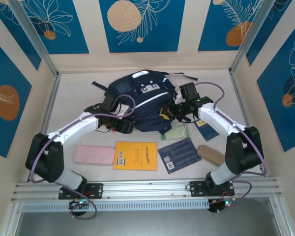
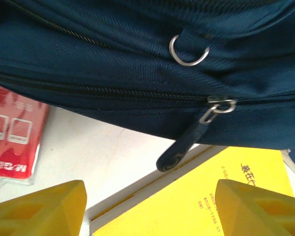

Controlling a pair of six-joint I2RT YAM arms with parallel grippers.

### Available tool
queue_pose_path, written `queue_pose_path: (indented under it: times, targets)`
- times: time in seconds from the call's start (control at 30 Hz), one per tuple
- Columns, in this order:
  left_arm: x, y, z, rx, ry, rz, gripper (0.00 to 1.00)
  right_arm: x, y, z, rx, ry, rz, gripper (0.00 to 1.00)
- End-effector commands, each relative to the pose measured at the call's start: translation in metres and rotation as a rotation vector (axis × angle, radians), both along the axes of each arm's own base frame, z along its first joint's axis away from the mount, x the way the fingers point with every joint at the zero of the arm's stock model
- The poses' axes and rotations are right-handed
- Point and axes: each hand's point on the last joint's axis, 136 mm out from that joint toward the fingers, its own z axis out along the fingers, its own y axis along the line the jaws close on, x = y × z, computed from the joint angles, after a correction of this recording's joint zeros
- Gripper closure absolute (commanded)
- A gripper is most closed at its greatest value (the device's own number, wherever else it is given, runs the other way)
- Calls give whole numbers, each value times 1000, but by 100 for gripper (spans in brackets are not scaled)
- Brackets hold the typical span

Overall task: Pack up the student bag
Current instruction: Unzip the student bag at the top-center of the table.

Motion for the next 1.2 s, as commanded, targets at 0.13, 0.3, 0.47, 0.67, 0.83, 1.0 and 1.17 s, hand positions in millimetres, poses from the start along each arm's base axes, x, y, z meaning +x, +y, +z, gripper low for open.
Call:
queue_pose_path:
  times: [0.13, 0.3, 0.47, 0.67, 0.83, 1.0, 1.17]
  targets:
    - [18, -27, 5, -71, -9, -39, 30, -6, 13, 38, 151, -88, 75, 100]
    - [20, -40, 8, -143, -4, -61, 38, -7, 14, 37, 172, -78, 75, 100]
    - [28, -40, 6, -118, -21, -57, 59, -8, 14, 38, 182, -85, 77, 100]
    - [38, -26, 5, -39, -60, -10, 93, -10, 11, 35, 166, -90, 75, 100]
    - [41, -5, 4, 58, -82, 46, 100, -10, 4, 33, 132, -105, 62, 100]
    - [47, 17, 0, 101, -76, 125, 100, -8, -3, 34, 116, -116, 46, 100]
    - [60, 38, -9, 93, -24, 216, 100, -5, -11, 39, 104, -137, 27, 100]
